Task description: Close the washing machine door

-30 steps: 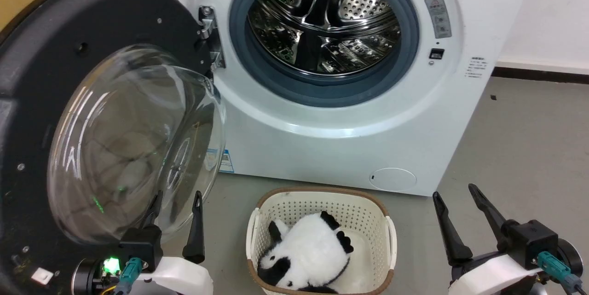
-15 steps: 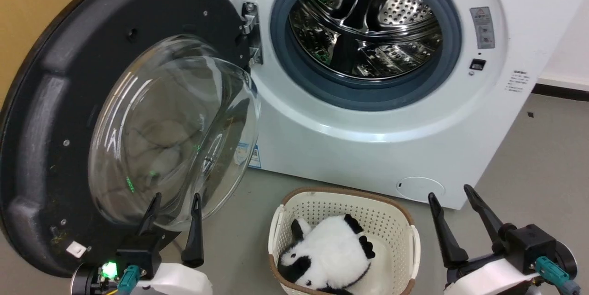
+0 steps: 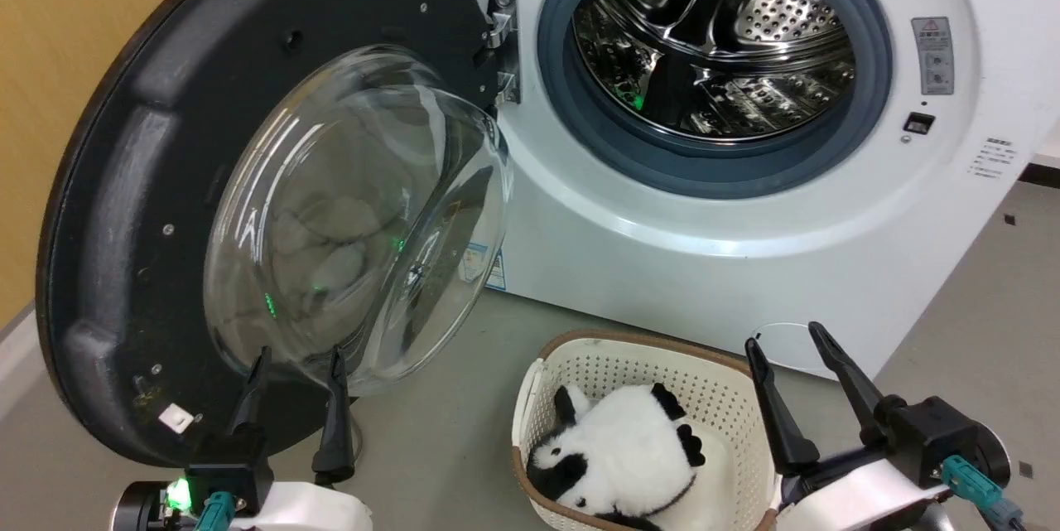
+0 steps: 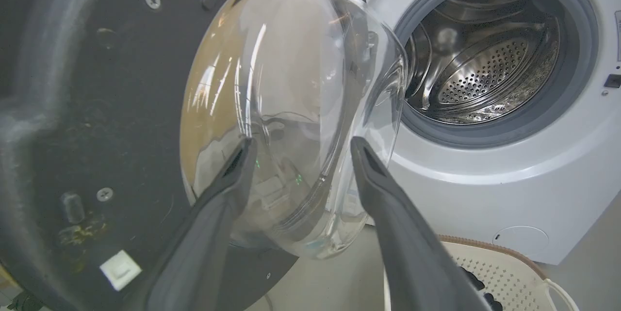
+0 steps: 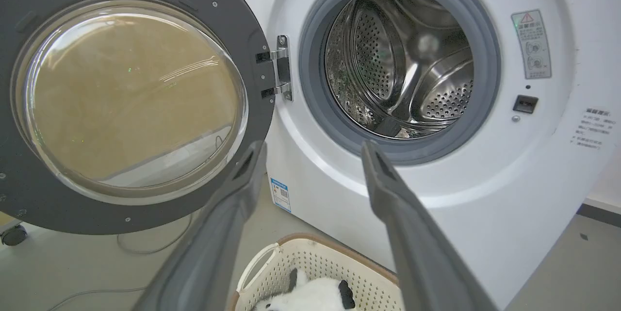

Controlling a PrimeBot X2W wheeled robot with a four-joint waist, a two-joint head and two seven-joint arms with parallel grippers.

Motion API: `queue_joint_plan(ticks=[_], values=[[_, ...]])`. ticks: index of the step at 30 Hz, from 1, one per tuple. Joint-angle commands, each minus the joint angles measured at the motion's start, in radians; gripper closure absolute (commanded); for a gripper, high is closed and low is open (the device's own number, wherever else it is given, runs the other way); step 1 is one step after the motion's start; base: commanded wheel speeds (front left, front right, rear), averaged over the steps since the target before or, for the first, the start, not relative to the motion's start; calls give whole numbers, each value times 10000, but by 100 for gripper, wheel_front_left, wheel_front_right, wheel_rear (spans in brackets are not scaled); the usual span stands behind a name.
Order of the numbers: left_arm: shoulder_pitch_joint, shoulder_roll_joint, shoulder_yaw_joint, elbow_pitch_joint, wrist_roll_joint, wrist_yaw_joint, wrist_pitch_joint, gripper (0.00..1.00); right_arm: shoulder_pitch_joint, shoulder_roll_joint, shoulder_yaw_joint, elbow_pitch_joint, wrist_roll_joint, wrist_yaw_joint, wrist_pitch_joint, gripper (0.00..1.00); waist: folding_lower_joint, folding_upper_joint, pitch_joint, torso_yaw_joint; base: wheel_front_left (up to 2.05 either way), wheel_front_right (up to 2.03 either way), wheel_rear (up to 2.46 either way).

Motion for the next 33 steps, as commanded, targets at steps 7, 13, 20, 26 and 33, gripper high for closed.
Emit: queue_joint_plan(ticks=[7, 13, 20, 26, 33], values=[[210, 6, 70, -219, -114, 174, -237, 0, -243, -50, 232, 99, 225, 4, -229, 0, 0, -1, 53, 338, 0, 0, 0], [295, 6, 66, -331, -165, 255, -363, 0, -317, -124, 389, 158, 347, 4, -355, 0, 0, -1, 85, 609, 0, 0, 0], [372, 6, 46, -445, -236, 384, -508, 0, -408, -172, 572, 242, 461, 4, -500, 0, 0, -1, 109, 913, 0, 0, 0], [464, 6, 81, -565, -288, 464, -633, 0, -478, -208, 711, 275, 565, 5, -626, 0, 0, -1, 131, 1178, 0, 0, 0], [575, 6, 142, -677, -350, 519, -780, 0, -540, -262, 908, 306, 699, 5, -772, 0, 0, -1, 150, 1483, 0, 0, 0]])
